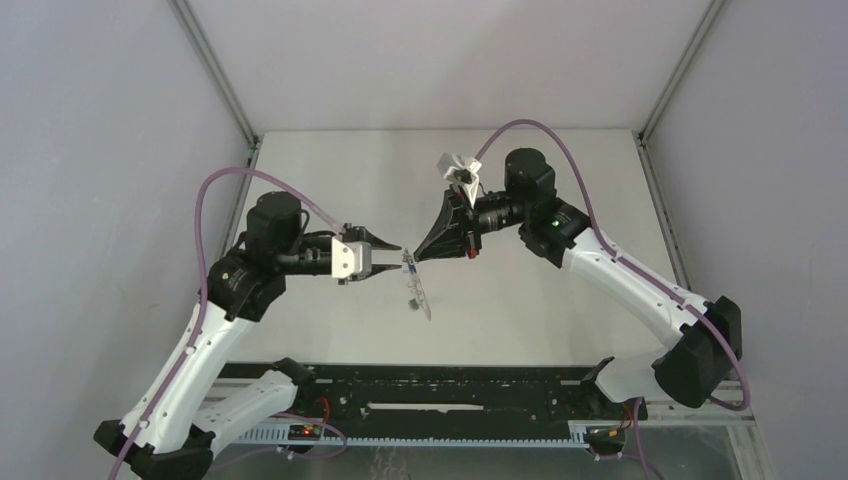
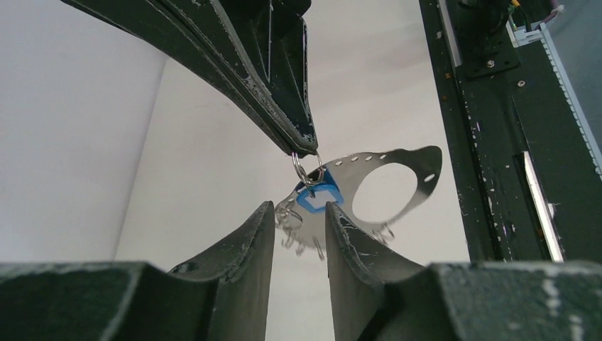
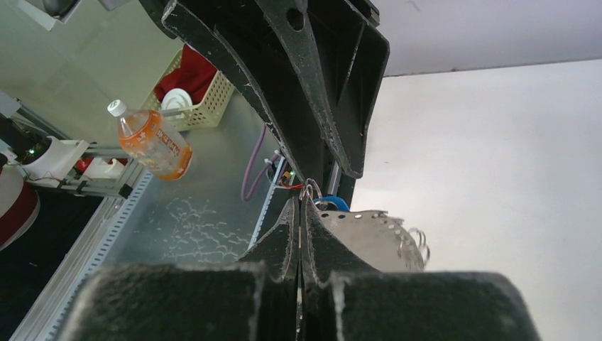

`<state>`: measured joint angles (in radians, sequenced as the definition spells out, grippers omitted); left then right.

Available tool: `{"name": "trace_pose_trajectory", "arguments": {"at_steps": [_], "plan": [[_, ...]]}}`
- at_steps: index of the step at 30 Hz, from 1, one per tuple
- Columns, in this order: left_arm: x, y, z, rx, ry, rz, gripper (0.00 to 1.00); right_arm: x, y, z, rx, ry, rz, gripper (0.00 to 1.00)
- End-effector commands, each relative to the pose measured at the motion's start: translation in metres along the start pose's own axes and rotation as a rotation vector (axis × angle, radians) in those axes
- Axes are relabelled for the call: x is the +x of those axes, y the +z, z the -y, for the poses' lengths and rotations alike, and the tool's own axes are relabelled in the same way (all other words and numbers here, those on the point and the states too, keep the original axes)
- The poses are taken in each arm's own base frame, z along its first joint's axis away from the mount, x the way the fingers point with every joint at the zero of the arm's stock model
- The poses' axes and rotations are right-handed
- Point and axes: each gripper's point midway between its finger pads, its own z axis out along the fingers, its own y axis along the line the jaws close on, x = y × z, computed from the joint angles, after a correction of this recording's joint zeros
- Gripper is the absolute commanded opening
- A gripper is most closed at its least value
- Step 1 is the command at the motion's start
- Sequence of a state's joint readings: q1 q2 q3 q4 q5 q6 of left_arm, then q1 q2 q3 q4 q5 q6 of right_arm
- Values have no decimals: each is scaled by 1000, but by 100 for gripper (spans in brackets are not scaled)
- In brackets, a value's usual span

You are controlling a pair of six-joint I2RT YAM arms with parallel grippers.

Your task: Put the keys on the keyring

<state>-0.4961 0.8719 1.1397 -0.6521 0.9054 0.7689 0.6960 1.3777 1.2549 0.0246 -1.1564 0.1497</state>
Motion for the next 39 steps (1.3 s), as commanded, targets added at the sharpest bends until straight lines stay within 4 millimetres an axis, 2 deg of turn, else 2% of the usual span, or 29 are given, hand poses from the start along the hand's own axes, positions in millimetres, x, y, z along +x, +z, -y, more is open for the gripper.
{"name": "trace_pose_trajectory", "arguments": {"at_steps": [1,9,15,21,24,35,37,39], "plan": [[-23,-4,-4,3,69,50,36,-11,2,-8,-36,-38,24,0],[-22,-1,-4,3,69,58,30,-9,5,-6,-41,-26,21,0],[-17,0,-4,-6,74,48,14,-10,6,-6,-41,-24,24,0],[-11,1,0,-8,136,34,4,-12,9,-3,-24,-16,35,0],[-7,1,5,-6,198,26,2,-13,11,-1,2,-13,41,0],[18,0,17,-11,420,-38,2,-18,8,6,71,-16,75,0],[20,1,18,-11,440,-48,10,-18,9,7,73,-13,76,0],[22,2,17,-14,444,-55,27,-17,10,7,74,-10,76,0]]}}
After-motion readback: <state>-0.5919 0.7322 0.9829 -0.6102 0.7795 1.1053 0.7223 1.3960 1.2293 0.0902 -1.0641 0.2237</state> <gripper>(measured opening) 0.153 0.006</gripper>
